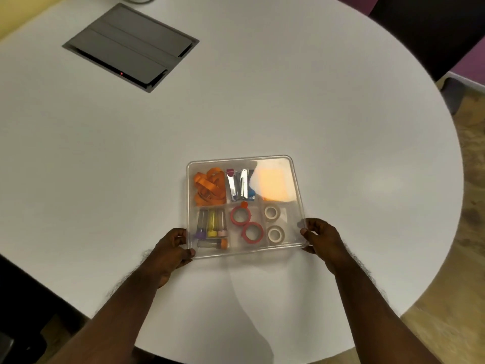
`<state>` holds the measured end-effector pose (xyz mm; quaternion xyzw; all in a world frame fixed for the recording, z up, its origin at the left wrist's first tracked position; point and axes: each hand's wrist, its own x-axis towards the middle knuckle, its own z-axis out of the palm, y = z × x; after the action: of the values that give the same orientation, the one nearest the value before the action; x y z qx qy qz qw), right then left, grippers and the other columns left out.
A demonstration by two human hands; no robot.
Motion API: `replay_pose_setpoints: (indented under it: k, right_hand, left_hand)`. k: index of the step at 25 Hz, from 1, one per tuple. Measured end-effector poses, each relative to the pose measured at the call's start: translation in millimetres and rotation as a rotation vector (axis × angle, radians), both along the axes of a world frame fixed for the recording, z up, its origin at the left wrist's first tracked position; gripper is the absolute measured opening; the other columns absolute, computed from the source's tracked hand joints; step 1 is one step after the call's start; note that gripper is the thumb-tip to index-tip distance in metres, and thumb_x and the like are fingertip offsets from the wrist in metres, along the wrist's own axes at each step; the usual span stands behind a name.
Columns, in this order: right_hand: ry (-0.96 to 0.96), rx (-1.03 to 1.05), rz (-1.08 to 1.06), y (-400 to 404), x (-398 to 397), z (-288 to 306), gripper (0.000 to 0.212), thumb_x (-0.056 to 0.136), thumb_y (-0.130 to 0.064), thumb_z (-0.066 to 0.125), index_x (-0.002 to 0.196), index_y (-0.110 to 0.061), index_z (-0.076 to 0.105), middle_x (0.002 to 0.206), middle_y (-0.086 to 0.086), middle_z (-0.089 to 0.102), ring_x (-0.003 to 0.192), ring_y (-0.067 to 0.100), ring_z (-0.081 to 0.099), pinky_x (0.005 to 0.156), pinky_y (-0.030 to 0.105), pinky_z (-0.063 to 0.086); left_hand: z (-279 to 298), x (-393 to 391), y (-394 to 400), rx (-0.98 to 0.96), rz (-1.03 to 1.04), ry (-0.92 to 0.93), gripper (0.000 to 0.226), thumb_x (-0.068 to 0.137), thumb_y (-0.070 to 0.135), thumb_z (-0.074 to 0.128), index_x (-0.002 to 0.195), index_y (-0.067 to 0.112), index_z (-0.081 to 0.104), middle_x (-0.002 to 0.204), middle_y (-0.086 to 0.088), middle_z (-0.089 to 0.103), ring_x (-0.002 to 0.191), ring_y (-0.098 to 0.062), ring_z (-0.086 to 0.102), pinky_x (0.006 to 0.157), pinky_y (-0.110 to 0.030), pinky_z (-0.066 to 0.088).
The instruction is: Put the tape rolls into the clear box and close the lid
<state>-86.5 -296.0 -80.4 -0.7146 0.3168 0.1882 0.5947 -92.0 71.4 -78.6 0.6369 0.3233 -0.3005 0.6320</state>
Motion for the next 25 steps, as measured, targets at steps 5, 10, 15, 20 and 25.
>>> replay_pose_setpoints:
  k: [5, 10, 15, 20, 25]
  right_hand:
    - [0.004, 0.02, -0.187, -39.0, -39.8, -6.7, 0.023, 0.093, -0.003, 0.06, 0.115, -0.008, 0.064, 0.12, 0.016, 0.065, 0.112, 0.037, 0.062, 0.083, 0.046, 0.059]
    - [-0.003, 0.012, -0.244, -46.1, -59.9, -19.1, 0.026, 0.093, -0.006, 0.061, 0.118, -0.01, 0.063, 0.122, 0.015, 0.064, 0.109, 0.032, 0.063, 0.071, 0.035, 0.059]
    - [-0.217, -0.701, 0.3, -31.8, -65.3, -15.5, 0.062, 0.096, -0.023, 0.056, 0.151, -0.015, 0.029, 0.162, 0.006, 0.019, 0.146, 0.023, 0.026, 0.112, 0.041, 0.032]
    - [-0.108, -1.017, 0.662, -21.9, -76.4, -16.0, 0.066, 0.1, -0.045, 0.035, 0.155, -0.019, 0.01, 0.163, -0.001, -0.004, 0.151, 0.027, 0.0, 0.113, 0.051, 0.031]
    - [0.031, -1.04, 0.76, -19.4, -72.3, -7.0, 0.068, 0.099, -0.054, 0.021, 0.154, -0.023, -0.005, 0.161, -0.005, -0.02, 0.151, 0.025, -0.01, 0.118, 0.054, 0.017]
  left_hand:
    - [1.1, 29.8, -43.8, 0.048, -0.178, -0.002, 0.042, 0.077, -0.017, 0.062, 0.104, 0.014, 0.058, 0.114, -0.011, 0.059, 0.093, -0.026, 0.06, 0.077, -0.035, 0.057]
    - [1.8, 41.1, -64.1, 0.113, -0.221, 0.013, 0.04, 0.077, -0.018, 0.06, 0.106, 0.01, 0.055, 0.112, -0.02, 0.055, 0.094, -0.028, 0.055, 0.076, -0.038, 0.055]
    - [9.7, 33.5, -74.4, 0.601, -0.702, -0.348, 0.094, 0.078, 0.007, 0.07, 0.152, 0.015, 0.012, 0.16, -0.012, 0.015, 0.144, -0.033, 0.023, 0.114, -0.049, 0.028]
    - [2.6, 23.0, -75.0, 0.831, -1.069, -0.316, 0.083, 0.093, 0.049, 0.046, 0.15, 0.032, -0.011, 0.161, 0.008, -0.017, 0.149, -0.028, -0.01, 0.115, -0.062, 0.016]
    - [15.2, 31.2, -79.3, 1.046, -1.245, -0.302, 0.08, 0.092, 0.058, 0.036, 0.151, 0.029, -0.01, 0.162, 0.002, -0.018, 0.15, -0.027, -0.01, 0.114, -0.062, 0.014]
